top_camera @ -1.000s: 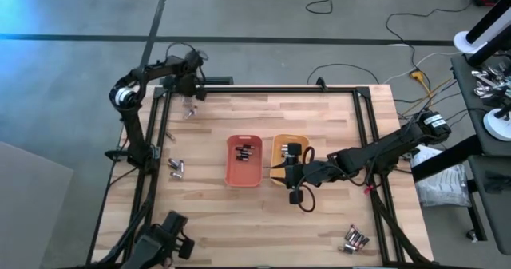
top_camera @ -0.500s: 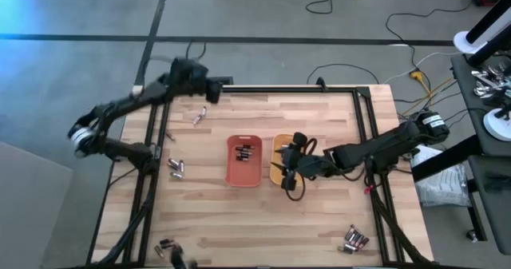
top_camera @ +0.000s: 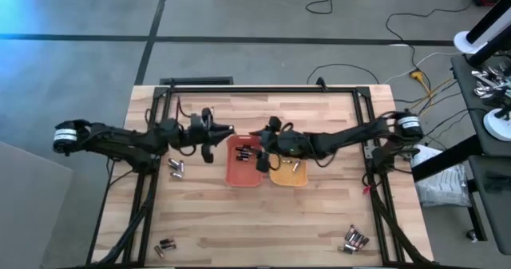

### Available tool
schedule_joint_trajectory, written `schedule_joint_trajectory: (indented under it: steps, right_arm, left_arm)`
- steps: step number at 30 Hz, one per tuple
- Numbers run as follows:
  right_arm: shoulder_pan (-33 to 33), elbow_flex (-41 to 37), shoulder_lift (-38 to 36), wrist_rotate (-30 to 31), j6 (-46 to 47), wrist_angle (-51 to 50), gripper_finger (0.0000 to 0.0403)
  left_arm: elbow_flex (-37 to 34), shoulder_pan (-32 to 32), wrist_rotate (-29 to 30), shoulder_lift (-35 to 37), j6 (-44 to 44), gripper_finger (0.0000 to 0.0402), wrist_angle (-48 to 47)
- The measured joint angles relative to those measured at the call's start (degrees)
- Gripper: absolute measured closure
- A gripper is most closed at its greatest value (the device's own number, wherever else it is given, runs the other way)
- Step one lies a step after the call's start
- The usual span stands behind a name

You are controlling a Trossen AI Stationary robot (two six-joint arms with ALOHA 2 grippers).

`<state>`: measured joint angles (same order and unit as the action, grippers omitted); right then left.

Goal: Sort batteries
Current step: Put the black-silver battery into the yellow bin

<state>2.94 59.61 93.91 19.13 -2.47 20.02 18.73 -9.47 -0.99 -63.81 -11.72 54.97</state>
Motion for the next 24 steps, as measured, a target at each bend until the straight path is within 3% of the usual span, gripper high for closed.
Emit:
schedule_joint_trajectory:
  steps: [3, 8, 14, 20, 24]
  right_arm:
    - [-0.7, 3.4, 3.1, -1.6, -0.3, -0.9, 0.0173]
    - [-0.6, 9.7, 5.8, -4.5, -0.1, -5.8, 0.0183]
    - [-1.2, 12.8, 5.7, -4.1, 1.0, -6.3, 0.0194]
    - [-1.2, 13.8, 5.7, -8.2, 1.0, -6.1, 0.0216]
    - [-1.2, 13.8, 5.7, -8.8, 1.2, -6.0, 0.0253]
  left_arm:
    - [-1.4, 1.9, 3.5, -0.2, 1.6, 0.0375, 0.5]
    - [-2.4, 2.3, 4.0, -0.1, 2.9, 0.0376, 2.5]
    - [-3.1, 2.7, -2.9, -0.9, 3.3, 0.0376, 3.3]
    - [-3.5, 3.1, -3.0, -2.8, 3.9, 0.0376, 7.7]
    - [-3.5, 3.1, -3.1, -5.1, 4.2, 0.0376, 11.4]
